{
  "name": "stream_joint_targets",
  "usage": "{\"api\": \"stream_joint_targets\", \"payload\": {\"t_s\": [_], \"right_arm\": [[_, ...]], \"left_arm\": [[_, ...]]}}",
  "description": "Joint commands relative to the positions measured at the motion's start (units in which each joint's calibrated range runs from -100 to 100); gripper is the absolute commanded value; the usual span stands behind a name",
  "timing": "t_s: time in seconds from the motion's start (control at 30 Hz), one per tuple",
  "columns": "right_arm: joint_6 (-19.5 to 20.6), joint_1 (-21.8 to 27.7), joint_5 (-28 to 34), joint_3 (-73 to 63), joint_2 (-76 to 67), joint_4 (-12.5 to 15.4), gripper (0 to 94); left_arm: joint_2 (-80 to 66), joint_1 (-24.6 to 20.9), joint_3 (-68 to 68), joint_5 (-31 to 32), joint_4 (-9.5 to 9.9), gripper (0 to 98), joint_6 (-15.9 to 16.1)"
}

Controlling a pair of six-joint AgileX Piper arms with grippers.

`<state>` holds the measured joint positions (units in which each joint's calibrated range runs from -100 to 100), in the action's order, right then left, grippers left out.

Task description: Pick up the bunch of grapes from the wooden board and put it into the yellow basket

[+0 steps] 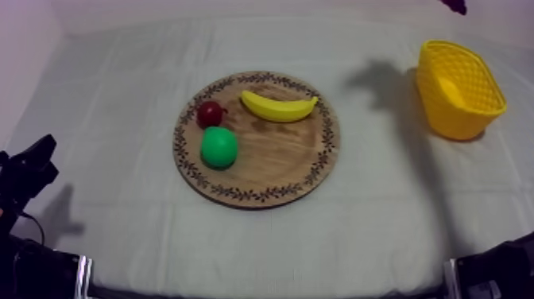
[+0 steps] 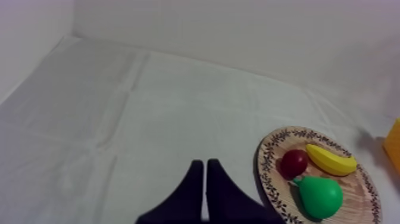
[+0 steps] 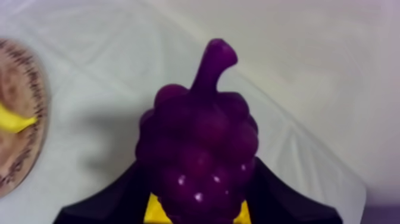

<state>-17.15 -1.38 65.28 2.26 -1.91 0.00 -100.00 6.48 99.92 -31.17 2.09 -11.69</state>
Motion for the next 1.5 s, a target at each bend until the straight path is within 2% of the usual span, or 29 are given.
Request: {"api": "stream_joint_targets", "payload": {"t_s": [0.0,0.27,0.5,0.77,1.07,1.3,1.47], "right_arm": [[1.0,2.6,-1.4,0.1,0.5,-0.2,21.5],[6.0,7.0,-4.8,2.0,3.8,-1.4,21.1],[8.9,9.3,-2.5,3.7,8.0,-2.5,22.3],[9.2,9.7,3.9,5.4,14.3,-2.0,22.4],[7.9,9.9,2.5,6.2,21.8,-0.6,23.4],[6.3,9.8,-1.1,5.5,27.0,0.5,29.7],[4.6,9.9,-3.9,5.9,29.1,1.1,47.0]], "left_arm": [[0.0,0.0,0.0,0.0,0.03,0.1,0.0],[0.0,0.0,0.0,0.0,0.03,0.1,0.0],[0.0,0.0,0.0,0.0,0.03,0.1,0.0],[0.0,0.0,0.0,0.0,0.03,0.1,0.0],[0.0,0.0,0.0,0.0,0.03,0.1,0.0],[0.0,0.0,0.0,0.0,0.03,0.1,0.0],[0.0,0.0,0.0,0.0,0.03,0.1,0.0]]}}
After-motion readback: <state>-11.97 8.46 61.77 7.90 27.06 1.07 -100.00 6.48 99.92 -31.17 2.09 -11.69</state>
